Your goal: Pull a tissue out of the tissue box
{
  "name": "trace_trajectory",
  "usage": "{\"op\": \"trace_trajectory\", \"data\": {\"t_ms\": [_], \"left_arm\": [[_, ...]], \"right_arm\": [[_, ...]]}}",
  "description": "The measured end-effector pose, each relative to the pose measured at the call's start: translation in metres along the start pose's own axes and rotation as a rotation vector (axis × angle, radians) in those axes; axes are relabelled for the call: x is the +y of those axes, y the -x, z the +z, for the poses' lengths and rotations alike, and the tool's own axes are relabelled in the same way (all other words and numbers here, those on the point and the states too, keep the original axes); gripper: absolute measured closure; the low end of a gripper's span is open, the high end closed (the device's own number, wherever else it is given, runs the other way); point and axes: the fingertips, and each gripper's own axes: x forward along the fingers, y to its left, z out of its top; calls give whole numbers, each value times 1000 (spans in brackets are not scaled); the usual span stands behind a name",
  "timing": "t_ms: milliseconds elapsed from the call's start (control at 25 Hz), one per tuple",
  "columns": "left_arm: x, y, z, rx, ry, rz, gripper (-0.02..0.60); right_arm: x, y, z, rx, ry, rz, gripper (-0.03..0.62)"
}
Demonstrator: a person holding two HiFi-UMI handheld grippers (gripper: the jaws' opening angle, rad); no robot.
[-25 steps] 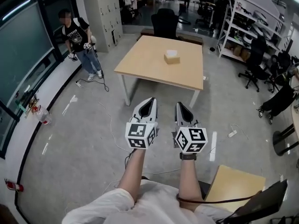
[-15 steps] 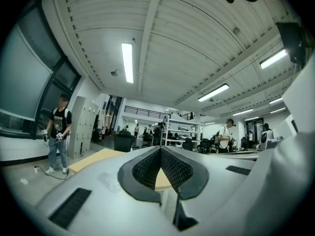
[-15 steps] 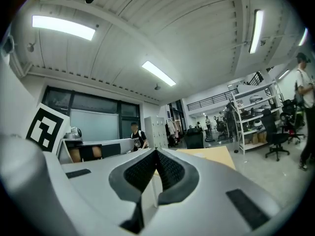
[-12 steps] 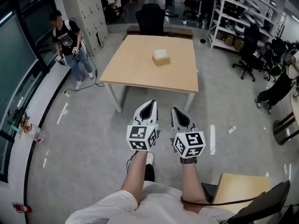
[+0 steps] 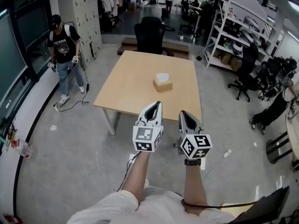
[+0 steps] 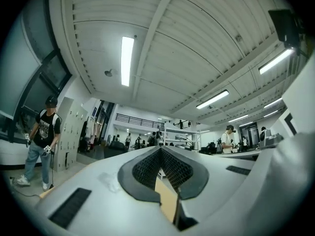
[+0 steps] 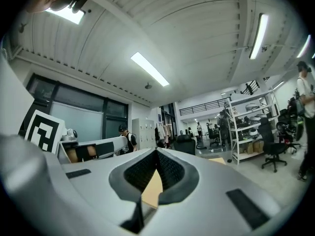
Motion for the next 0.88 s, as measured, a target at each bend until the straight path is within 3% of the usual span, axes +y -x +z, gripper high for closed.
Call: {"op": "trace_trajectory", "data": {"t_ms": [200,440,720,880], "left_arm": [[55,-39,-19,30,22,19,581],[77,-89,-45,59,32,7,581],[103,-178,-68,95,-3,13,581],[121,-244,-67,76,-24,20,581]], "right_arm": [[-2,-68,-13,32,16,14,594],[-31,-127,-28,45,-13,28,594],[-88,-216,-29,35,-45,70,594],[-125,-279,-10,-2,-40,118,594]]}}
